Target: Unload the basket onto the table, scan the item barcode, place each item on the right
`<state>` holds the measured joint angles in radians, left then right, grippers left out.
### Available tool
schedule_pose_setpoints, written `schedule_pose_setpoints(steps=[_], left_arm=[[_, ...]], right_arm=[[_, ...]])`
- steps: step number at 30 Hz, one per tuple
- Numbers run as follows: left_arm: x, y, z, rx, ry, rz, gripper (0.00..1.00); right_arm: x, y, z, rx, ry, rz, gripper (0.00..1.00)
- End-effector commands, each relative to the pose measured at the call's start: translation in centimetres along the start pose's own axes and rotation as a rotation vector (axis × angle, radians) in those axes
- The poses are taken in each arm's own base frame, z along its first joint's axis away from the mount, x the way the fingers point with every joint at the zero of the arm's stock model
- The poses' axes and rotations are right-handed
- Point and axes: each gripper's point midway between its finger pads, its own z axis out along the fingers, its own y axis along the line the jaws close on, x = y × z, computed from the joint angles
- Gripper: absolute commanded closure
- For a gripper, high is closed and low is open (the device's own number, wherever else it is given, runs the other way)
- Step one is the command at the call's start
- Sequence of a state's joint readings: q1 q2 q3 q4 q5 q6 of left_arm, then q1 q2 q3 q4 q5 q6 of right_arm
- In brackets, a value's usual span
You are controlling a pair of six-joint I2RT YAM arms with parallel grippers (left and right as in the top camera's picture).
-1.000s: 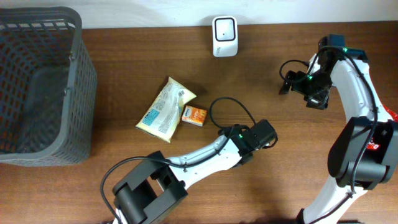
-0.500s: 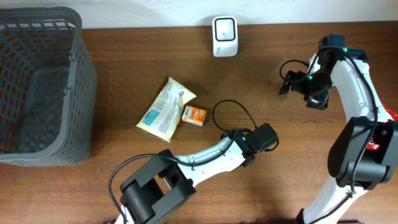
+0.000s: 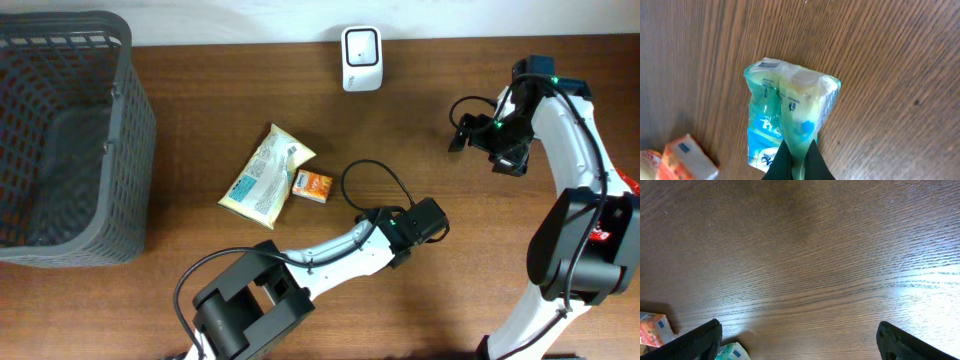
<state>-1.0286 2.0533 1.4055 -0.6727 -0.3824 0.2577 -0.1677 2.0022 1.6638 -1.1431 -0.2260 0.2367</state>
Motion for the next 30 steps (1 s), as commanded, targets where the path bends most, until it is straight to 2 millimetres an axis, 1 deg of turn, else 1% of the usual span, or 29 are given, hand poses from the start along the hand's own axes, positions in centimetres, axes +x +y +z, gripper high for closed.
schedule_pose_setpoints(steps=[1, 3, 6, 8, 9, 11, 12, 15, 18, 19, 21, 25, 27, 29, 30], left_arm=[[-2.7, 0.5, -2.4, 0.047, -0.074, -0.106, 1.0], [-4.3, 0.7, -4.3, 0.137, -0.134, -0.133, 1.0], [-6.4, 1.2, -7.5, 0.332, -0.249, -0.201, 1.0], [-7.2, 2.4, -8.9, 0.468, -0.308, -0.302, 1.0], [-7.2, 3.2, -9.1, 0.528, -0.324, -0.354, 1.0], [-6.5, 4.8, -8.8, 0.63, -0.327, -0.468, 1.0], [-5.7, 6.0, -8.3, 0.688, -0.318, -0.547, 1.0], [-3.6, 7.8, -7.2, 0.768, -0.297, -0.661, 1.0], [-2.0, 8.6, -6.4, 0.832, -0.281, -0.734, 1.0], [-1.7, 8.6, -6.2, 0.839, -0.274, -0.744, 0.98], [-1.3, 8.5, -5.9, 0.84, -0.261, -0.755, 0.96], [-1.2, 8.5, -5.8, 0.836, -0.258, -0.756, 0.97], [-0.8, 8.9, -5.2, 0.791, -0.238, -0.761, 1.0], [0.2, 9.5, -4.1, 0.708, -0.198, -0.771, 1.0], [1.0, 10.0, -3.4, 0.645, -0.166, -0.776, 1.0]], right_arm=[[0.0, 0.2, 0.0, -0.005, 0.001, 0.004, 0.02], [0.0, 0.2, 0.0, -0.005, 0.001, 0.004, 0.02], [0.0, 0.2, 0.0, -0.005, 0.001, 0.004, 0.02], [0.0, 0.2, 0.0, -0.005, 0.001, 0.004, 0.02], [0.0, 0.2, 0.0, -0.005, 0.001, 0.004, 0.02], [0.0, 0.2, 0.0, -0.005, 0.001, 0.004, 0.02], [0.0, 0.2, 0.0, -0.005, 0.001, 0.004, 0.02], [0.0, 0.2, 0.0, -0.005, 0.001, 0.004, 0.02], [0.0, 0.2, 0.0, -0.005, 0.001, 0.004, 0.02], [0.0, 0.2, 0.0, -0.005, 0.001, 0.004, 0.02], [0.0, 0.2, 0.0, -0.005, 0.001, 0.004, 0.02], [0.0, 0.2, 0.0, -0.005, 0.001, 0.004, 0.02], [0.0, 0.2, 0.0, -0.005, 0.001, 0.004, 0.02], [0.0, 0.2, 0.0, -0.005, 0.001, 0.004, 0.02], [0.0, 0.2, 0.0, -0.005, 0.001, 0.004, 0.02]])
